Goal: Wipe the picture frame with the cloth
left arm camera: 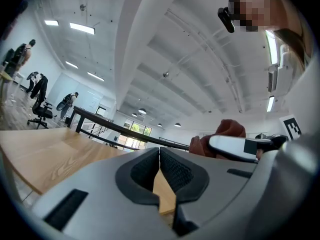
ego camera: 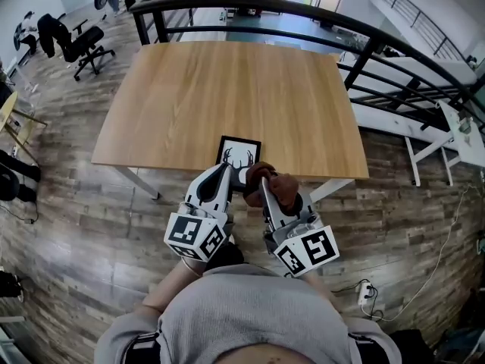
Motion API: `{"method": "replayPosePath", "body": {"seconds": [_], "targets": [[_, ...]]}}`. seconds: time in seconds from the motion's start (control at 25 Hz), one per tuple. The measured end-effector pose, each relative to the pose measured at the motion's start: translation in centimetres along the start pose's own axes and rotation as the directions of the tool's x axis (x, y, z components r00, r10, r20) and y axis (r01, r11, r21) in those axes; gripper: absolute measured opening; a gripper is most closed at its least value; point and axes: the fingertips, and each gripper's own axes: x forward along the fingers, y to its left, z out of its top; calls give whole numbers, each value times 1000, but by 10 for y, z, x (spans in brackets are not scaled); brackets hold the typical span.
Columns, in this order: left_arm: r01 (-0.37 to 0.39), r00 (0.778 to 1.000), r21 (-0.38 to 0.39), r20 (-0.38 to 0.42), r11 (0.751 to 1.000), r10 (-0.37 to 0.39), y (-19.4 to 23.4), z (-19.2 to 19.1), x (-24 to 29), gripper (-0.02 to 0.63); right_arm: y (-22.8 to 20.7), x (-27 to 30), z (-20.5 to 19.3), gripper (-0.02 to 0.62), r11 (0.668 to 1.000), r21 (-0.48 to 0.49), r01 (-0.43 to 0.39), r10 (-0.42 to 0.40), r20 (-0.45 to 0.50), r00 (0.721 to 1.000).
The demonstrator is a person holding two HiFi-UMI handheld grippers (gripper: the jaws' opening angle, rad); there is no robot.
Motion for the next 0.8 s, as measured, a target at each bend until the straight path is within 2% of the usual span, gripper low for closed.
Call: {"method": "replayPosePath", "body": {"seconds": [0.2, 0.4, 0.8], "targets": [[38, 999, 8, 2, 999, -38, 36, 14, 38, 8, -21, 51, -1, 46, 1000, -8, 19, -19, 10, 1000], [61, 998, 1, -9, 998, -61, 59, 12, 54, 8, -28, 76, -9, 46, 999, -12, 46, -46, 23, 999], [99, 994, 8, -48, 995, -99, 65, 4, 76, 8, -50, 90, -13, 46, 998, -13, 64, -64, 5, 998]]}}
